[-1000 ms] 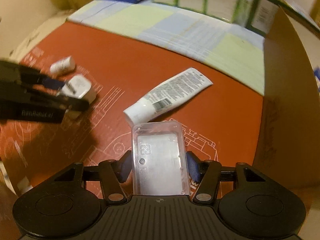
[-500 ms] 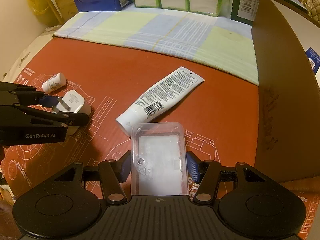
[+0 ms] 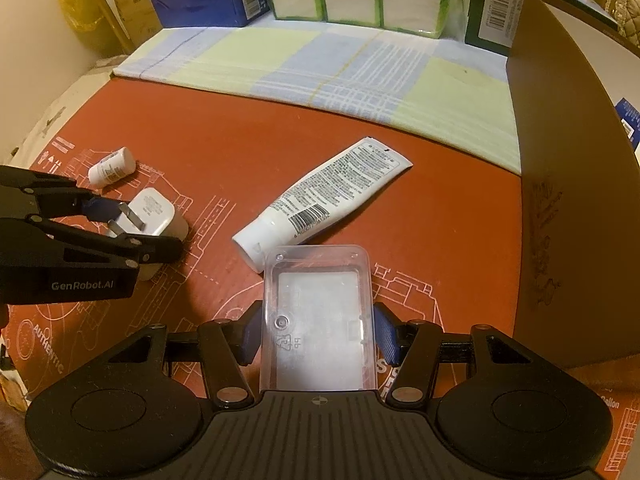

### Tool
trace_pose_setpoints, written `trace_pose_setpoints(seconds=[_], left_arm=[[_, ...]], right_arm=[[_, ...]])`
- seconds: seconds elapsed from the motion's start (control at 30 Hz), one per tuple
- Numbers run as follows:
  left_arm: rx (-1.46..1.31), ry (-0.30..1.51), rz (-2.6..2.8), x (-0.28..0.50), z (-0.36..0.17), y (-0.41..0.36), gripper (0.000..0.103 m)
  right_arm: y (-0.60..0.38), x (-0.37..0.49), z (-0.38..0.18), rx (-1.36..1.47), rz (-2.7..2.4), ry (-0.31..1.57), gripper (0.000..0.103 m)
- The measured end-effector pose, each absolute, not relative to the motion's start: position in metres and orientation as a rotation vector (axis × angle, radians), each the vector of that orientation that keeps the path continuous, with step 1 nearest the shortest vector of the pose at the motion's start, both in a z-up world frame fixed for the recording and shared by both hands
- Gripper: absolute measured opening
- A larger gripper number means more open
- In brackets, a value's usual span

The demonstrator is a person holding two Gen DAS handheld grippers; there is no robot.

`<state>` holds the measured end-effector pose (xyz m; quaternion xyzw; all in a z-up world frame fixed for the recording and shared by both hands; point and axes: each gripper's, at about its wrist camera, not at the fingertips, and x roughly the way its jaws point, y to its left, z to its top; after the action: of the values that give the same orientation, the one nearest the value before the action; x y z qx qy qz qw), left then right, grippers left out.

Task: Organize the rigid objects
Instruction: 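Lift the plug adapter and clear case toward the brown box with both tools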

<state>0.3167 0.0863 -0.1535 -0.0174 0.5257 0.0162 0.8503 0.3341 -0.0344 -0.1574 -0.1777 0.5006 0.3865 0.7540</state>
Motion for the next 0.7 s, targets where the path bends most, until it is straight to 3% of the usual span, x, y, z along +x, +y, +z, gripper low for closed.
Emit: trace_pose_setpoints(seconds=[0.7], left_arm=[[-0.049,0.961,-0.058,0.298,-0.078,0.044,0.044]], right_arm=[[-0.084,0.318,-0.087,-0.198,0.908,0.994,0.053]])
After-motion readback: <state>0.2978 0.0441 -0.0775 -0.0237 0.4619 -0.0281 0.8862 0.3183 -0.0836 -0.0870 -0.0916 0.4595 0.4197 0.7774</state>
